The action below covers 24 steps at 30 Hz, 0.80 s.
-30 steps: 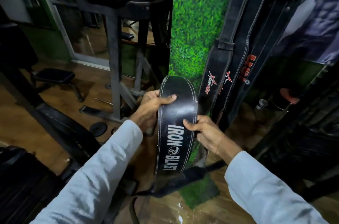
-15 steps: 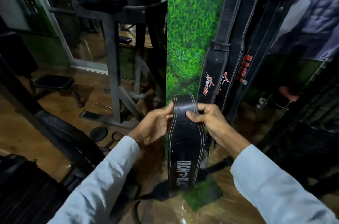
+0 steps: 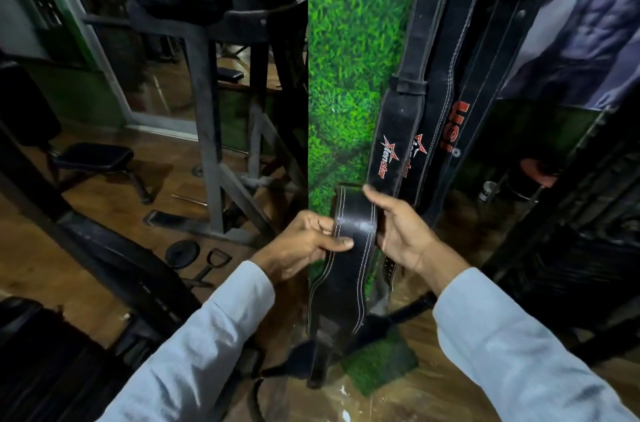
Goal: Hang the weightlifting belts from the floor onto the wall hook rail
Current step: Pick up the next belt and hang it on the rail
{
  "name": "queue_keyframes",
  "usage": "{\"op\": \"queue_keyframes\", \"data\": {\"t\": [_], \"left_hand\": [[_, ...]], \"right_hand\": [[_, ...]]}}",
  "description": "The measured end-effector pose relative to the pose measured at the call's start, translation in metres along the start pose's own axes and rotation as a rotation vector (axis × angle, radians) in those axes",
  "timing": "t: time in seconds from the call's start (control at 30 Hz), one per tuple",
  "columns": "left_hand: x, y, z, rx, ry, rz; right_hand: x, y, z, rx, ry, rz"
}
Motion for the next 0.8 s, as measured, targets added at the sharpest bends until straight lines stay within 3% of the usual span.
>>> {"op": "queue_keyframes", "data": {"t": [0.13, 0.2, 0.27, 0.37, 0.5, 0.63, 0.8], "left_hand": [[0.007, 0.0, 0.009, 0.185, -0.088, -0.038], [0.006, -0.009, 0.028, 0.238, -0.127, 0.039], [-0.002, -0.022, 0.044, 0.141, -0.143, 0.192], [-0.012, -0.032, 0.058, -0.008, -0.075, 0.304], [-0.008, -0.038, 0.059, -0.097, 0.01, 0.329], [-0.004, -0.034, 0.058, -0.133, 0.154, 0.307], [0.003, -0.028, 0.068, -0.189, 0.283, 0.325]], "right_hand": [[-0.007, -0.007, 0.0, 0.088, -0.113, 0.071], [0.0, 0.007, -0.002, 0.189, -0.144, 0.01], [0.005, 0.017, -0.002, 0.302, -0.181, -0.034], [0.007, 0.026, -0.002, 0.373, -0.214, -0.059], [0.011, 0.02, -0.005, 0.463, -0.136, -0.052], [0.018, 0.007, -0.025, 0.074, -0.17, 0.11], [0.016, 0.029, -0.048, 0.262, -0.187, 0.028]]}}
Point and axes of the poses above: each hand's wrist, its own x-axis away from the middle knuckle, its own y-axis out of the palm, z = x × y, the point moved 6 cm from there along -x, towards the middle knuckle, and after that the axes turned 11 degrees about -z, right-handed, at the moved point
